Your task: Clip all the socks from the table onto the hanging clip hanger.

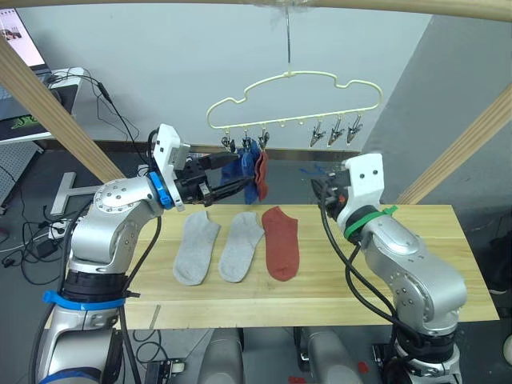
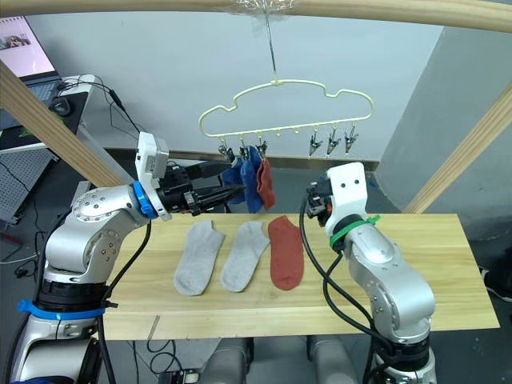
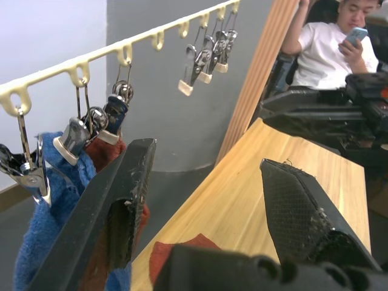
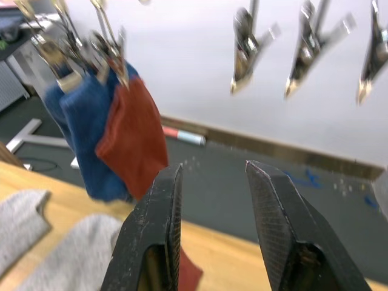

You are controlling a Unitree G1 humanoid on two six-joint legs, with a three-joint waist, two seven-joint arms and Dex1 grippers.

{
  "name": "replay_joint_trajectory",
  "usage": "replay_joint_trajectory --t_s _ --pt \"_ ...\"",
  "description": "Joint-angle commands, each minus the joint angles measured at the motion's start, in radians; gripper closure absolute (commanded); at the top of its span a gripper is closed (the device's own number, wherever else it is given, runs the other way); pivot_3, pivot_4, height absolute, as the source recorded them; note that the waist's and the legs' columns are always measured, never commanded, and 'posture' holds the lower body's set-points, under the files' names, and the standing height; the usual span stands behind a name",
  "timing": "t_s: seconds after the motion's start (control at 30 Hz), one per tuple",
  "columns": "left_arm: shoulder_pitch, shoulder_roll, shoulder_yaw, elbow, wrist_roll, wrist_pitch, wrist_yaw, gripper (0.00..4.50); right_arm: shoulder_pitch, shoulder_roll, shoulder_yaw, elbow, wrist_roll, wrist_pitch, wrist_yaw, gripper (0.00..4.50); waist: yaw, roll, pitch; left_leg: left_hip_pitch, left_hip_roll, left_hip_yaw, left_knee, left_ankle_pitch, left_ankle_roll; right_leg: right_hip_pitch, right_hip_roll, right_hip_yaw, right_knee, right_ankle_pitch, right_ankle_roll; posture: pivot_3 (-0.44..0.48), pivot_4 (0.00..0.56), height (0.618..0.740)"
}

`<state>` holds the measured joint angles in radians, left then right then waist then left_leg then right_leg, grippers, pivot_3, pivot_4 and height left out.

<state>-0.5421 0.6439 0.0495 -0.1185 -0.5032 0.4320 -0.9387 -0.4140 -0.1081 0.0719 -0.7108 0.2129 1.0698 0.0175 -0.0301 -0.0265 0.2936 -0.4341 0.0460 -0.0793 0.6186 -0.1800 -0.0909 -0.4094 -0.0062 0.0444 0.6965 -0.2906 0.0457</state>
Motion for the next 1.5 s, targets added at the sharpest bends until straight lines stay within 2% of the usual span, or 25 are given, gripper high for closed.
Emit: replay_joint_trajectory --t_s 0.03,0.37,0.77,1.23,1.33,1.4,1.5 --pt "-0.040 0.030 0.022 -0.018 -0.012 -0.008 -0.037 1.38 -0.030 0.017 0.005 -0.002 -0.025 -0.046 -0.023 2.82 0.001 0.000 0.000 0.000 0.000 0.000 0.000 0.000 0.000 0.000 0.000 0.000 0.000 0.000 0.000 0.076 0.216 0.740" --pt "-0.099 0.007 0.006 -0.027 -0.013 0.036 -0.015 1.38 -0.132 0.096 -0.034 0.086 -0.048 -0.083 -0.067 2.82 0.001 0.000 0.000 0.000 0.000 0.000 -0.002 0.000 0.000 -0.001 0.000 0.000 0.000 0.000 0.000 0.074 0.210 0.740" --pt "-0.093 0.026 0.021 -0.053 -0.021 0.069 -0.022 1.38 -0.144 0.110 -0.088 0.191 -0.043 -0.132 -0.064 2.82 0.002 0.000 -0.001 0.000 0.000 0.000 -0.004 0.000 0.000 -0.001 0.000 -0.001 0.000 0.000 0.000 0.092 0.200 0.740" --pt "-0.078 0.019 0.021 -0.053 -0.003 0.052 0.001 1.38 -0.151 0.120 -0.105 0.210 -0.024 -0.129 -0.059 2.82 0.004 0.000 -0.002 0.000 0.000 0.000 -0.004 0.000 0.000 -0.001 0.000 -0.001 0.000 0.000 -0.001 0.099 0.193 0.740" --pt "-0.074 0.019 0.021 -0.057 -0.004 0.052 0.004 1.38 -0.151 0.117 -0.102 0.206 -0.032 -0.121 -0.067 2.23 0.004 0.000 -0.003 0.000 0.000 0.000 -0.004 0.000 0.000 -0.001 0.000 -0.001 0.000 0.000 -0.001 0.099 0.193 0.740" --pt "-0.074 0.019 0.019 -0.054 -0.004 0.049 0.003 1.38 -0.156 0.115 -0.102 0.214 -0.038 -0.124 -0.072 1.56 0.004 0.000 -0.003 0.000 0.000 0.000 -0.004 0.000 0.000 -0.001 0.000 -0.001 0.001 0.000 -0.001 0.099 0.195 0.740" --pt "-0.074 0.022 0.020 -0.051 -0.003 0.046 0.003 1.38 -0.172 0.116 -0.106 0.232 -0.034 -0.131 -0.070 1.56 0.004 0.000 -0.003 0.000 0.000 0.000 -0.004 0.000 0.000 -0.001 0.000 -0.001 0.001 0.000 -0.001 0.102 0.194 0.740"
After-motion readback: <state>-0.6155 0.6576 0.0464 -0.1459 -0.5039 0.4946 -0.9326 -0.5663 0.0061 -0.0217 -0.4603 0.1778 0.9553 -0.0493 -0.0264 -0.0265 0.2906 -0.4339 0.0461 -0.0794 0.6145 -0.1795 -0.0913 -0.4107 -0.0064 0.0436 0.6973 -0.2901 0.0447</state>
